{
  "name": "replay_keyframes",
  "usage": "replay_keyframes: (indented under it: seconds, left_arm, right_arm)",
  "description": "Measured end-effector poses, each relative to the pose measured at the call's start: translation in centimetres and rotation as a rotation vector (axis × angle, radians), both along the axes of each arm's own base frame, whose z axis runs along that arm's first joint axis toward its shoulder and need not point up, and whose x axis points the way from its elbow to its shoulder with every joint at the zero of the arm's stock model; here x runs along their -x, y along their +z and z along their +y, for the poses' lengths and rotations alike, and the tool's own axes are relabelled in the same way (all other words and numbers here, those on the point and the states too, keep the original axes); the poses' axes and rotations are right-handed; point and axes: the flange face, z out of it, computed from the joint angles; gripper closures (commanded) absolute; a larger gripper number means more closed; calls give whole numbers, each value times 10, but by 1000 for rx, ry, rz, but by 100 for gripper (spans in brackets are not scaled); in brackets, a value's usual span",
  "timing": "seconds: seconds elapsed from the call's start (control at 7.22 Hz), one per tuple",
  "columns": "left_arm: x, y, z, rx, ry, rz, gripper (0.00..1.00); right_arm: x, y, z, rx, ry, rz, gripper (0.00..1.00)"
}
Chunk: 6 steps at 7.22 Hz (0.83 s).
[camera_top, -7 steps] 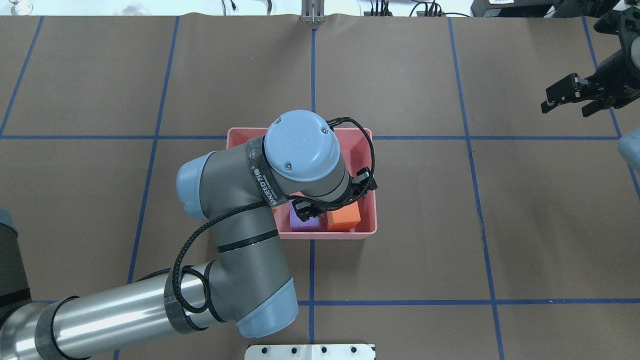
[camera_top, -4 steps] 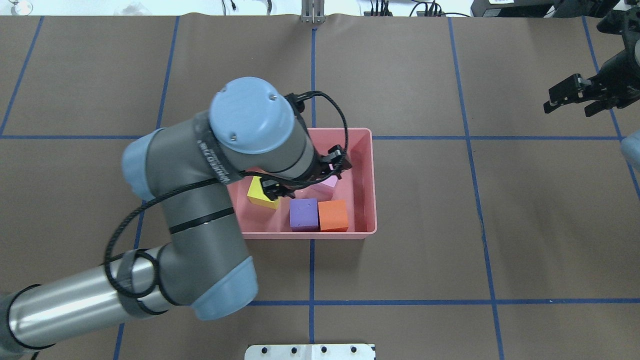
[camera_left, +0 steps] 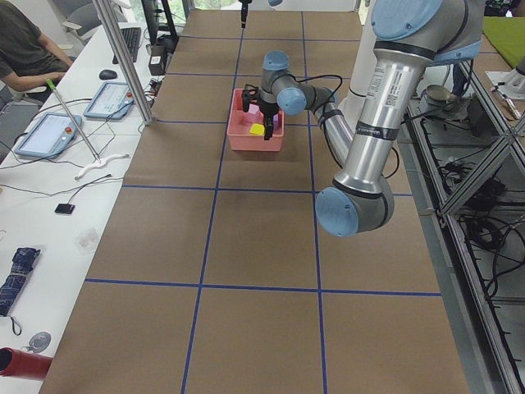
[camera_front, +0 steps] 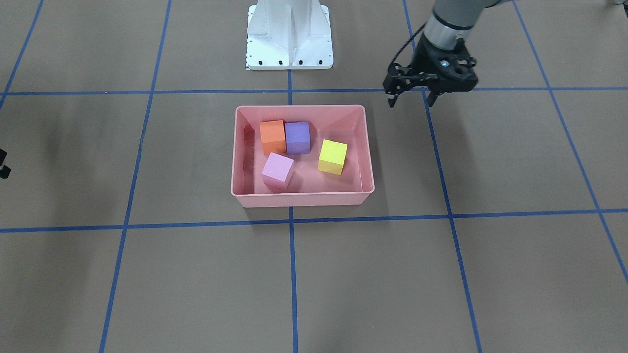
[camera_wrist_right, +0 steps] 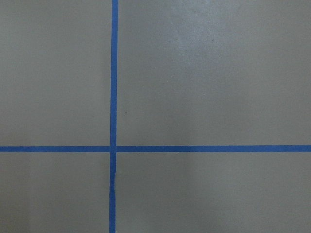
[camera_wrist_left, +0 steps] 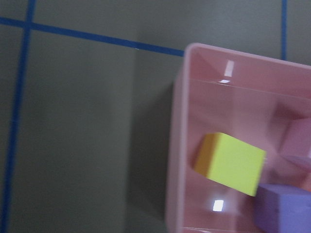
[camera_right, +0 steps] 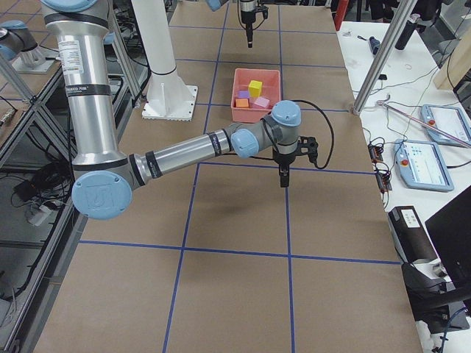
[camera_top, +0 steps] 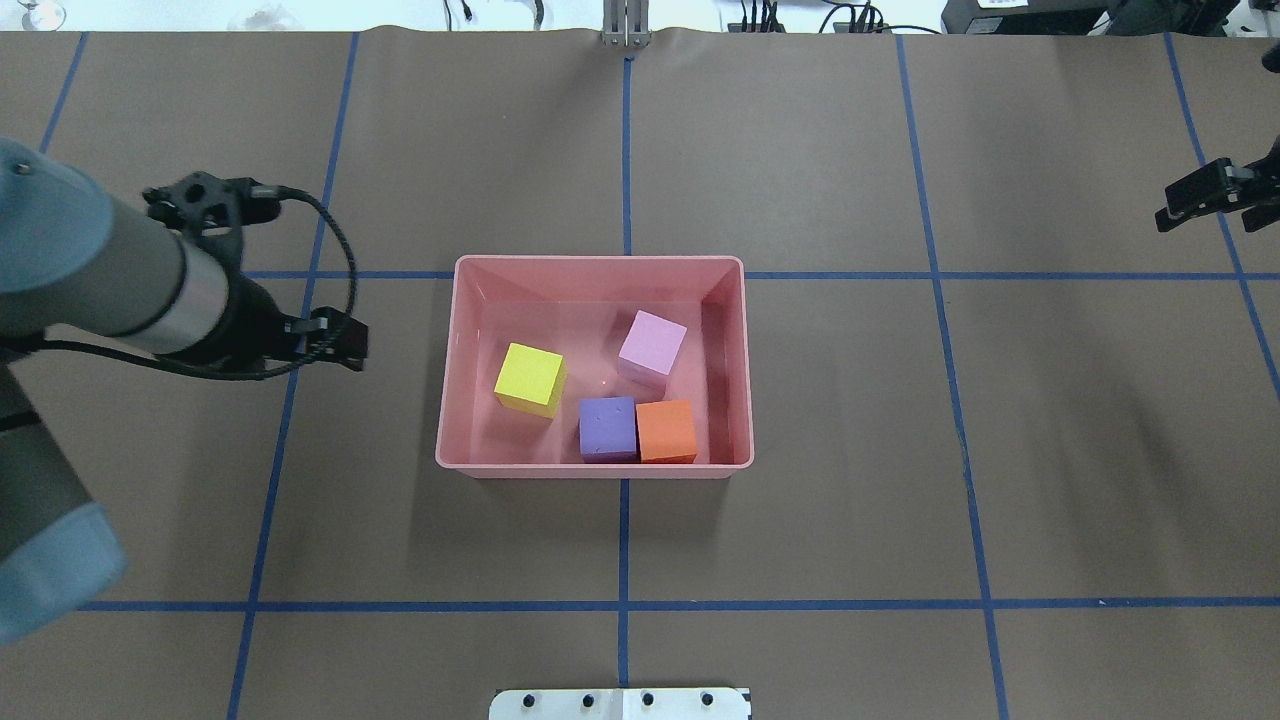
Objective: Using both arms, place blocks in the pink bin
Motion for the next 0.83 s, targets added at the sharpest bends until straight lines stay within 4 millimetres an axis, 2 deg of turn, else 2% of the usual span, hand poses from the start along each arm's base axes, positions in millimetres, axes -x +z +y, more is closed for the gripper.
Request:
replay_keyframes:
  seconds: [0.42, 0.69, 0.83]
  left_arm:
    - [170, 130, -47, -121, 158, -91, 0]
    - [263, 223, -74, -174, 232, -123, 0]
    - [302, 266, -79, -175, 246, -134, 0]
  right_arm:
    - [-38, 18, 1, 15, 14, -31, 0]
    - [-71, 43, -5, 11, 10, -38, 0]
    - [-84, 60, -2, 11, 0, -37, 0]
